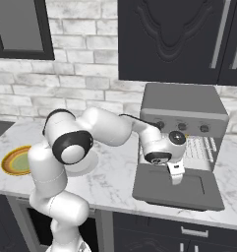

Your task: Open the toaster oven door. Place the bread on the top rack in the toaster oven and place the steak on the bottom rack.

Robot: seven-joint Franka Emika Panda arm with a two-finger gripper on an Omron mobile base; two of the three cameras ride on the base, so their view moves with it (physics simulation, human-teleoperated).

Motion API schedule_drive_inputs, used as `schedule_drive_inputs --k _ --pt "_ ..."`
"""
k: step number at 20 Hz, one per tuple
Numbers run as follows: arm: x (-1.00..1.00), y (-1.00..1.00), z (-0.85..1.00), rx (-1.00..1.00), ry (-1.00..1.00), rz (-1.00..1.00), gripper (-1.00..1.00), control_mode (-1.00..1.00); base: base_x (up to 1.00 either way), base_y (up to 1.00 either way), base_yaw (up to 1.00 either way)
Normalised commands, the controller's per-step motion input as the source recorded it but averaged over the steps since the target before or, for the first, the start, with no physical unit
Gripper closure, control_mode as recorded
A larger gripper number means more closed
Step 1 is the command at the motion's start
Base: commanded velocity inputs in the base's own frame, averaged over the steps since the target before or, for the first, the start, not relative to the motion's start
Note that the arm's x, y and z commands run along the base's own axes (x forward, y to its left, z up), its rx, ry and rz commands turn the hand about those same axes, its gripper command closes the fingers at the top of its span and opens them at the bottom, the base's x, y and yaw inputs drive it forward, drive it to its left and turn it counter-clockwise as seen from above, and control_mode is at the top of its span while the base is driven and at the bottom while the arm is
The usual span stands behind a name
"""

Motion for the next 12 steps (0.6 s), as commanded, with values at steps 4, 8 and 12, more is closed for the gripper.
schedule_drive_inputs --k 4,8,12 --pt "0.55 0.5 0.27 0.13 -0.19 -0.04 -1.0 -1.0 0.0 0.0 0.0" --pt "0.59 0.44 0.21 0.1 -0.08 -0.06 -1.0 -1.0 0.0 0.0 0.0" --pt "0.51 0.31 0.13 0.04 0.0 -0.06 -1.0 -1.0 0.0 0.0 0.0"
